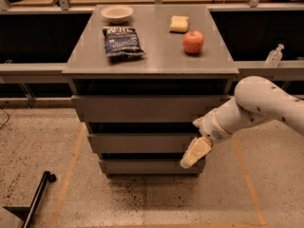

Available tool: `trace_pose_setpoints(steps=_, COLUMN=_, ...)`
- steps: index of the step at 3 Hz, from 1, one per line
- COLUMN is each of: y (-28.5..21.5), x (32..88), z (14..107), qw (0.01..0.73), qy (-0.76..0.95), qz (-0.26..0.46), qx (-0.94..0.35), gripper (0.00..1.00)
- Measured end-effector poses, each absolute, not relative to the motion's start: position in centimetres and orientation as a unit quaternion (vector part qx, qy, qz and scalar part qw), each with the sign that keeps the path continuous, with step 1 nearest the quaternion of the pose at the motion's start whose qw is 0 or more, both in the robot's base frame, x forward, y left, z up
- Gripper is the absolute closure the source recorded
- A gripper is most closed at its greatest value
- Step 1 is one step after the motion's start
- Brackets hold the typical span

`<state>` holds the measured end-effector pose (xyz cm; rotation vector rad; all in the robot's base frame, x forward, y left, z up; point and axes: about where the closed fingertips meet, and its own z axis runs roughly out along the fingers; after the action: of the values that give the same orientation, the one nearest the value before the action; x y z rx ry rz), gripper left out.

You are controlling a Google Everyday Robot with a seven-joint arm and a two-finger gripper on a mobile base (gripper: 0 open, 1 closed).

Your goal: Open bottom drawer

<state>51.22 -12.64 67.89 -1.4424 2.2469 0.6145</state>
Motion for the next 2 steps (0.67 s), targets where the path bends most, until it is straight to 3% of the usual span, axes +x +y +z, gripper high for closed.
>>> trace_pose_setpoints(steps=2, y=-11.9, x=55.1, z=61.5, qw=0.215, qy=0.798, qz=0.254, qx=-0.503, gripper=0.0)
